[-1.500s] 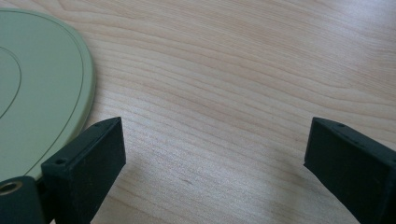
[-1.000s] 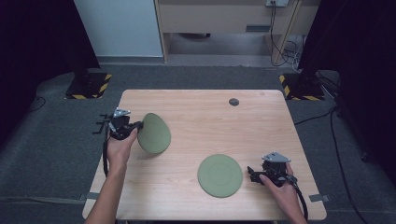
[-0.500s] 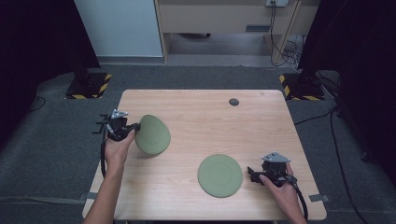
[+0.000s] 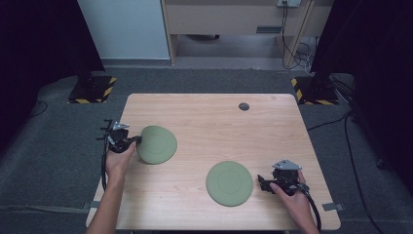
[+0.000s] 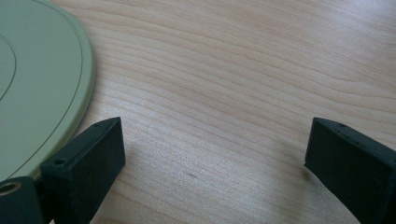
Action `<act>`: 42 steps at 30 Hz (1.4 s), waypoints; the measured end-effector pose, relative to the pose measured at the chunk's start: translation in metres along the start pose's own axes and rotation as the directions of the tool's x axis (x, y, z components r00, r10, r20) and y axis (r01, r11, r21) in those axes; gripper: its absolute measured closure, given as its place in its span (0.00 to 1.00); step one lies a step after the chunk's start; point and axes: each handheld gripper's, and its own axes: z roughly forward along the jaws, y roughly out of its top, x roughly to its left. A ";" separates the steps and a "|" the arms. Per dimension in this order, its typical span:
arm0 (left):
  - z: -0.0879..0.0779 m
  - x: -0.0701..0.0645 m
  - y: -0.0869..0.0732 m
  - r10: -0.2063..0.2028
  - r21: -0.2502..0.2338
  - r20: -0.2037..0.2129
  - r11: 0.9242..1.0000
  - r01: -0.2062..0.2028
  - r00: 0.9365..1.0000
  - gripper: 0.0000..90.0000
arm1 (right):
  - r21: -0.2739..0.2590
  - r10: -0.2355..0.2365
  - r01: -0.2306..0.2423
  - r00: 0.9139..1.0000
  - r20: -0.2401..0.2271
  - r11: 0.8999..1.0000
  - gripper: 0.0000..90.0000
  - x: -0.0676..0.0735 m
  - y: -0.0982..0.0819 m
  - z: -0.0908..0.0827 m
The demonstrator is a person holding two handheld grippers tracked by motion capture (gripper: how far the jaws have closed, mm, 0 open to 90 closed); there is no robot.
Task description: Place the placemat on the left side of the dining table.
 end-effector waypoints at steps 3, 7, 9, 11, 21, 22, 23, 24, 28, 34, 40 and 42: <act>0.003 0.001 -0.002 0.013 0.016 -0.013 1.000 -0.012 1.000 0.94 | 0.000 -0.002 0.002 1.000 0.000 1.000 0.06 0.000 0.000 0.000; 0.008 0.004 -0.004 0.007 0.028 -0.020 1.000 -0.007 1.000 0.94 | 0.000 -0.003 0.003 1.000 0.000 1.000 0.06 0.000 0.000 0.000; 0.010 0.006 -0.006 -0.003 0.028 -0.022 1.000 0.003 1.000 0.93 | 0.001 -0.003 0.003 1.000 -0.001 1.000 0.06 0.000 0.000 0.000; 0.012 0.008 -0.008 -0.006 0.033 -0.028 0.999 0.007 1.000 0.92 | 0.000 -0.001 0.001 1.000 -0.002 1.000 0.06 0.000 0.000 0.000; 0.018 0.010 -0.013 0.008 0.044 -0.071 0.999 -0.005 0.997 0.73 | 0.001 -0.001 0.001 1.000 -0.002 1.000 0.06 0.000 0.000 0.000; 0.019 0.009 -0.013 0.013 0.047 -0.076 0.999 -0.009 0.997 0.65 | 0.002 0.000 0.000 1.000 -0.002 1.000 0.06 0.000 0.000 0.000; 0.020 0.008 -0.013 0.020 0.046 -0.092 0.999 -0.016 0.996 0.60 | 0.002 0.000 0.000 1.000 -0.003 1.000 0.06 0.000 0.000 0.000; 0.020 0.006 -0.013 0.029 0.044 -0.110 0.999 -0.025 0.993 0.53 | 0.003 0.001 -0.001 1.000 -0.003 1.000 0.06 0.000 0.000 0.000; 0.022 0.000 -0.011 0.029 0.026 -0.093 0.999 -0.027 0.995 0.32 | 0.004 0.004 -0.004 1.000 -0.003 1.000 0.05 0.000 0.000 0.000; 0.022 -0.015 -0.009 0.037 0.015 -0.033 0.999 -0.037 0.999 0.13 | 0.005 0.006 -0.006 1.000 -0.003 1.000 0.05 0.000 0.000 0.000; 0.019 -0.036 -0.007 0.078 0.008 0.011 0.997 -0.078 0.997 0.06 | 0.009 0.009 -0.008 1.000 -0.006 1.000 0.05 -0.001 0.000 0.001; 0.016 -0.046 -0.006 0.097 -0.004 0.035 0.995 -0.097 0.995 0.05 | 0.011 0.013 -0.013 1.000 -0.006 1.000 0.04 -0.001 0.000 0.001</act>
